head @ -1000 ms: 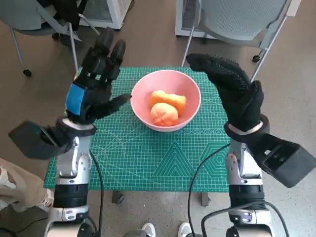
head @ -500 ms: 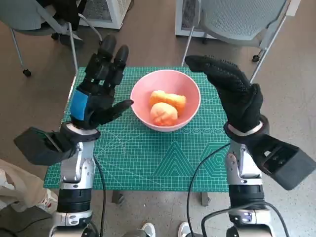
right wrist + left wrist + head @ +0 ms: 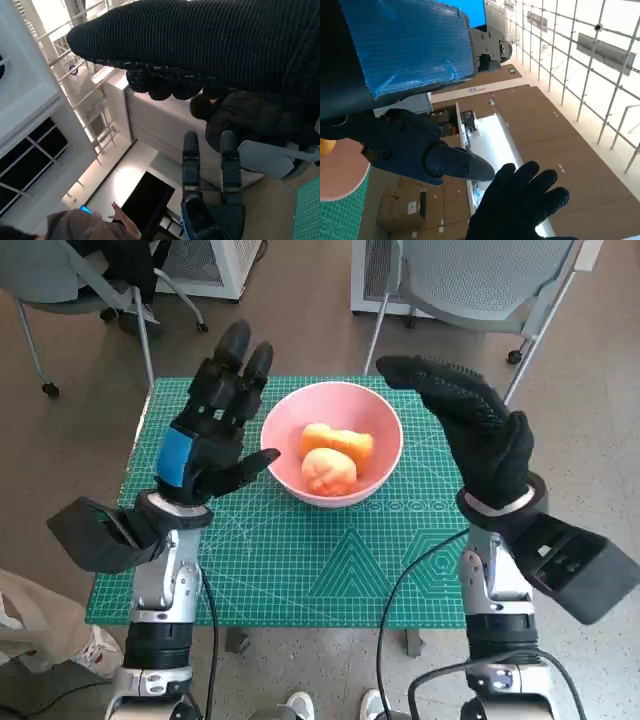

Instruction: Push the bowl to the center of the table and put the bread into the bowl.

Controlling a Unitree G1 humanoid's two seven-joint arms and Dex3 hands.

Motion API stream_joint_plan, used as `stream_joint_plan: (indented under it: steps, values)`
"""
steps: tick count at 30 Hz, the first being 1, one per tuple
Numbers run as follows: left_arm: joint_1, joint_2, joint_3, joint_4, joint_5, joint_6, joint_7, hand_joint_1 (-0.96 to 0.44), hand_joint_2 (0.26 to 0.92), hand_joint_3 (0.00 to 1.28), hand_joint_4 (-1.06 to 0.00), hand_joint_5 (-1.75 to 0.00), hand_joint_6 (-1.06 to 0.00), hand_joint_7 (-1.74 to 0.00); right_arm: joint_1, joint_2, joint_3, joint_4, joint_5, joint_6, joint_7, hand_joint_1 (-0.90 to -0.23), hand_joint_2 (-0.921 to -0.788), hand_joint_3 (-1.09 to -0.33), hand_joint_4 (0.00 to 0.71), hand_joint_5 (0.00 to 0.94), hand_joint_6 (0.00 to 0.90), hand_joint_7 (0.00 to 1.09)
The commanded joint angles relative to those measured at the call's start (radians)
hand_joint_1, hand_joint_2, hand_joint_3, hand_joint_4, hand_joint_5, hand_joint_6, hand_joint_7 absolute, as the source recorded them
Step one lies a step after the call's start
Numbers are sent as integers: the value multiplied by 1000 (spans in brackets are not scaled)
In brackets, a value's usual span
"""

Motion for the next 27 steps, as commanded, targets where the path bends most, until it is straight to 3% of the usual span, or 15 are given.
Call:
stream_joint_plan:
  steps: [1,27]
  values:
    - [-12,-6,-2,20,-6,-17,-15,-588,921,109,1,1,-85,-14,8,-5,-2,23,6,-5,12,-709,-921,-857,75,5,2,301]
    - [-42,6,11,76,-8,-25,-51,-580,921,106,1,1,-87,-17,-15,-5,-9,77,1,-22,11,-706,-921,-859,74,2,-1,324]
